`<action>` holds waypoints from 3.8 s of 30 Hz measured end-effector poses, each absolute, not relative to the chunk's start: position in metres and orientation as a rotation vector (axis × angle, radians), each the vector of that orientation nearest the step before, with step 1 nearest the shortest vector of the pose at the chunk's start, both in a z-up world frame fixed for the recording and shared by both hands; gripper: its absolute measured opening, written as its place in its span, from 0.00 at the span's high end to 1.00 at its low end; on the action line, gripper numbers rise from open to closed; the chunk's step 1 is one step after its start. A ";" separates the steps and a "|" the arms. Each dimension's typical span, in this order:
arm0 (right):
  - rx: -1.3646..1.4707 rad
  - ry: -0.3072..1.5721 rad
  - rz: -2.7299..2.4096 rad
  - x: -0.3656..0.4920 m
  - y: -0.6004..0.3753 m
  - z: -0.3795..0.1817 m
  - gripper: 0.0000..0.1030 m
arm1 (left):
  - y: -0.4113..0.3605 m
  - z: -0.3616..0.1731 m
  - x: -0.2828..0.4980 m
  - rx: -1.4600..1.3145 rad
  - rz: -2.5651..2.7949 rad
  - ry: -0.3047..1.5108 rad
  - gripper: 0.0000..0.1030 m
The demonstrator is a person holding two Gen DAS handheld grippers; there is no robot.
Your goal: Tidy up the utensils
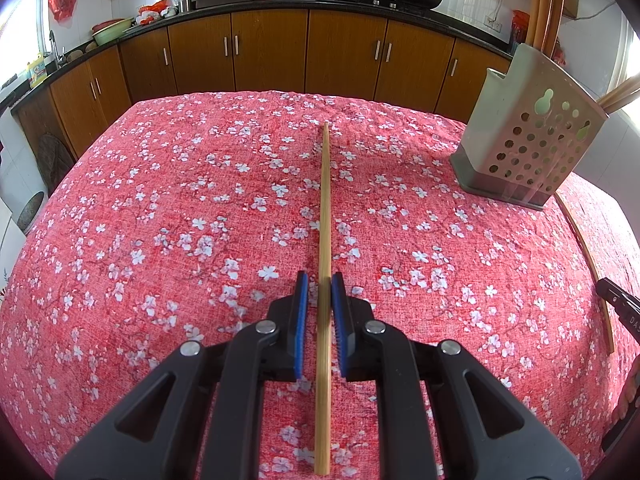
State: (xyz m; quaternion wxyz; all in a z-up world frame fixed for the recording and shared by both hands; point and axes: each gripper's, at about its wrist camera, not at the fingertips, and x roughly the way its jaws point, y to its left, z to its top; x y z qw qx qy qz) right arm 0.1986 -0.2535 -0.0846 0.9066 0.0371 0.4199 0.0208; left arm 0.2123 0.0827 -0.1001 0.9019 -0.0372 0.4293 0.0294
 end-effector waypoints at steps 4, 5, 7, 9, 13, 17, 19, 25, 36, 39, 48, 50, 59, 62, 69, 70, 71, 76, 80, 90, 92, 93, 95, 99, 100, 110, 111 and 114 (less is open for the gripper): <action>0.076 0.865 0.042 0.199 -0.253 -0.085 0.90 | 0.081 -0.098 0.212 -0.079 0.060 0.888 0.86; 0.076 0.865 0.042 0.199 -0.253 -0.085 0.90 | 0.082 -0.098 0.212 -0.079 0.060 0.888 0.86; 0.078 0.865 0.041 0.198 -0.255 -0.084 0.90 | 0.080 -0.098 0.211 -0.072 0.062 0.890 0.86; 0.077 0.865 0.040 0.198 -0.254 -0.084 0.90 | 0.077 -0.097 0.207 -0.053 0.064 0.892 0.86; 0.089 0.864 0.045 0.196 -0.254 -0.084 0.91 | 0.073 -0.096 0.200 -0.018 0.058 0.895 0.88; 0.106 0.859 0.048 0.195 -0.258 -0.083 0.92 | 0.064 -0.096 0.200 0.006 0.052 0.897 0.92; 0.108 0.837 0.037 0.190 -0.259 -0.080 0.92 | 0.060 -0.094 0.196 0.018 0.045 0.898 0.92; 0.122 0.753 0.048 0.171 -0.265 -0.055 0.92 | 0.052 -0.067 0.179 0.011 0.036 0.825 0.92; 0.161 0.557 0.055 0.157 -0.278 0.009 0.92 | 0.063 0.024 0.161 -0.061 -0.008 0.614 0.92; 0.164 0.517 0.060 0.156 -0.277 0.022 0.92 | 0.063 0.042 0.161 -0.069 -0.027 0.576 0.92; 0.147 0.514 0.083 0.157 -0.268 0.036 0.96 | 0.062 0.069 0.164 -0.063 -0.055 0.529 0.93; 0.158 0.569 0.092 0.160 -0.270 0.024 0.95 | 0.061 0.068 0.163 -0.067 -0.054 0.530 0.93; 0.122 0.803 0.032 0.158 -0.293 -0.054 0.66 | 0.063 0.065 0.158 -0.063 -0.057 0.526 0.93; 0.107 0.840 0.015 0.149 -0.303 -0.077 0.69 | 0.063 0.065 0.158 -0.059 -0.057 0.526 0.92; 0.077 0.883 -0.002 0.128 -0.322 -0.109 0.91 | 0.062 0.064 0.158 -0.054 -0.056 0.524 0.92; 0.072 0.885 0.002 0.127 -0.322 -0.109 0.91 | 0.062 0.064 0.158 -0.054 -0.056 0.524 0.92; 0.070 0.886 0.004 0.129 -0.322 -0.108 0.92 | 0.062 0.064 0.158 -0.054 -0.057 0.524 0.92; 0.103 0.868 0.053 0.133 -0.311 -0.100 0.92 | 0.062 0.064 0.158 -0.054 -0.056 0.524 0.92; 0.069 0.879 0.089 0.142 -0.291 -0.099 0.92 | 0.061 0.064 0.158 -0.055 -0.054 0.525 0.92; 0.037 0.888 0.101 0.145 -0.277 -0.094 0.93 | 0.063 0.062 0.162 -0.057 -0.060 0.537 0.92; 0.038 0.871 0.096 0.142 -0.280 -0.087 0.93 | 0.064 0.062 0.163 -0.062 -0.061 0.538 0.92; 0.044 0.851 0.095 0.140 -0.281 -0.080 0.93 | 0.064 0.062 0.163 -0.063 -0.063 0.539 0.93; 0.065 0.805 0.094 0.138 -0.284 -0.065 0.93 | 0.065 0.062 0.164 -0.063 -0.062 0.539 0.93; 0.093 0.691 0.091 0.132 -0.291 -0.027 0.93 | 0.067 0.063 0.163 -0.070 -0.065 0.530 0.93; 0.096 0.665 0.089 0.131 -0.292 -0.019 0.93 | 0.067 0.064 0.162 -0.071 -0.066 0.528 0.93; 0.133 0.504 0.071 0.130 -0.299 0.033 0.93 | 0.066 0.073 0.156 -0.076 -0.087 0.495 0.93; 0.137 0.493 0.074 0.129 -0.299 0.037 0.93 | 0.066 0.075 0.155 -0.080 -0.093 0.492 0.93; 0.153 0.454 0.097 0.127 -0.298 0.054 0.93 | 0.065 0.080 0.154 -0.094 -0.112 0.484 0.93</action>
